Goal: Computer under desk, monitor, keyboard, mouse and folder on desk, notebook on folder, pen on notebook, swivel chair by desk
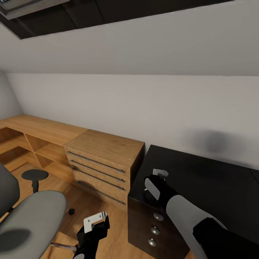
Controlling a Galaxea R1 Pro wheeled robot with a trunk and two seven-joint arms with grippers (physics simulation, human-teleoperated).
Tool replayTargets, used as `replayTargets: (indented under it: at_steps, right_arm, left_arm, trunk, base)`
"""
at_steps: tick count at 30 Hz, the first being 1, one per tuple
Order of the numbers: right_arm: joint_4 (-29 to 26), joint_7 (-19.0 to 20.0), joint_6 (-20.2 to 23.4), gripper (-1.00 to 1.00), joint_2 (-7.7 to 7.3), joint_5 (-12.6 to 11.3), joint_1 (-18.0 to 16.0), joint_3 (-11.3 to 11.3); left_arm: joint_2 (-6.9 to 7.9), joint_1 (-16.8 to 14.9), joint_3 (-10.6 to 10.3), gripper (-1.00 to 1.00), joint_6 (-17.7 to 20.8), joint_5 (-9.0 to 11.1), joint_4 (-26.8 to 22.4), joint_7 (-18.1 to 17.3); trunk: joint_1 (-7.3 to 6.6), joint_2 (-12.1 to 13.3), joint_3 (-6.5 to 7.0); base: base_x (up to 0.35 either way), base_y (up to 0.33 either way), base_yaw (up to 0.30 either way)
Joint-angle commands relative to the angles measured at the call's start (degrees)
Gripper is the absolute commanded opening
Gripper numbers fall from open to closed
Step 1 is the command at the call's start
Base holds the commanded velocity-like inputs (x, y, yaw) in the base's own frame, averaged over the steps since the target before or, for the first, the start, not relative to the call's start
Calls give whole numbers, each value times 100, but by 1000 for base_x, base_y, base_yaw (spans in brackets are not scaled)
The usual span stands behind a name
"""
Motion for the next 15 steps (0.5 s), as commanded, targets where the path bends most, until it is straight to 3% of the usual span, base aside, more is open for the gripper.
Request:
replayTargets:
  at_steps: [1, 15]
  right_arm:
    - [-3, -33, 39, 100, 0, -9, -6, 28]
    - [-3, -33, 46, 100, 0, -9, -6, 28]
  left_arm:
    - [0, -1, -3, 100, 17, 35, -13, 34]
    - [0, -2, -10, 100, 17, 35, -14, 34]
  trunk:
    - [23, -45, -24]
    - [243, -446, -203]
  base:
    - [0, 0, 0]
    - [0, 0, 0]
